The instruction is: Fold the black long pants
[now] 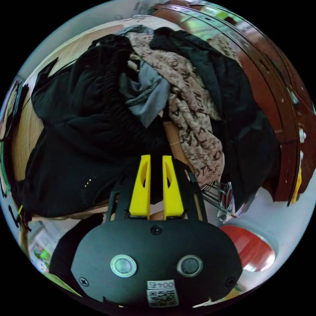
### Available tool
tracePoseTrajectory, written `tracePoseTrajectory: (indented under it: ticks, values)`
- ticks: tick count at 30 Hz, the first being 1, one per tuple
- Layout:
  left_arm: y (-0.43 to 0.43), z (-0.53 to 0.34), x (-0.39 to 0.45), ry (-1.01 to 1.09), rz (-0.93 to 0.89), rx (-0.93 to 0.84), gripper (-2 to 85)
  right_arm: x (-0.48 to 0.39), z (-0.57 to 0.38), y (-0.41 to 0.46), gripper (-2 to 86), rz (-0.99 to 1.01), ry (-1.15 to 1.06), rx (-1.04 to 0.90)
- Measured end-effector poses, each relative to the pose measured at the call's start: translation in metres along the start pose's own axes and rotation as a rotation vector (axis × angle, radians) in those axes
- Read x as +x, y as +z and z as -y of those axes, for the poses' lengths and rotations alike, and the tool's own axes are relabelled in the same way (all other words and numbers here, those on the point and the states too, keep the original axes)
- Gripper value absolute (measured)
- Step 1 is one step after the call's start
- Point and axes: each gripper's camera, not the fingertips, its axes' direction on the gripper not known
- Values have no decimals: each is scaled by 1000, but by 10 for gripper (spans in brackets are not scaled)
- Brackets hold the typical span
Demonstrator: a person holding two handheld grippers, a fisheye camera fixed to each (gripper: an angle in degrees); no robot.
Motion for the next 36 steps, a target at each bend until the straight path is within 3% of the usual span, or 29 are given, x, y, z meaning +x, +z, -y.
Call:
tracePoseTrajectory:
  ticks: [3, 5, 9, 11, 14, 17, 20, 22, 25, 27, 30, 34, 36]
  values:
    - [16, 26, -18, 71, 85, -75, 2, -6, -10, 20, 56, 110, -93, -115]
    - [-1, 40, -47, 1, 101, -49, 1, -18, -18, 10, 64, 114, -199, -68]
    - [-69, 39, -82, -84, 93, 171, 2, 32, -21, -7, 88, 322, 22, 91]
    - [-101, 43, -77, -7, -58, 286, 4, 47, -19, 9, 99, 377, 56, 99]
    - [-108, 63, -43, 131, -288, 293, 11, 67, -18, 26, 109, 384, 173, 135]
    - [-106, 87, 3, 249, -477, 278, 15, 97, -42, 33, 115, 575, 328, 230]
    - [-102, 109, 64, 395, -615, 270, 15, 120, -52, 77, 102, 635, 401, 198]
    - [-102, 122, 103, 473, -679, 272, 13, 118, -52, 104, 77, 788, 435, 179]
    - [-111, 139, 167, 596, -772, 301, 11, 39, -49, 112, 65, 890, 166, 123]
    - [-114, 144, 200, 653, -742, 332, 10, -30, -54, 108, 60, 988, -45, 44]
    - [-97, 155, 240, 719, -611, 334, 5, -43, -60, 96, 47, 960, -148, 57]
    - [-23, 185, 229, 606, -256, 228, 2, 37, -72, 96, 6, 920, 22, 177]
    - [0, 197, 180, 482, -236, 220, 1, 102, -72, 100, -3, 939, 163, 290]
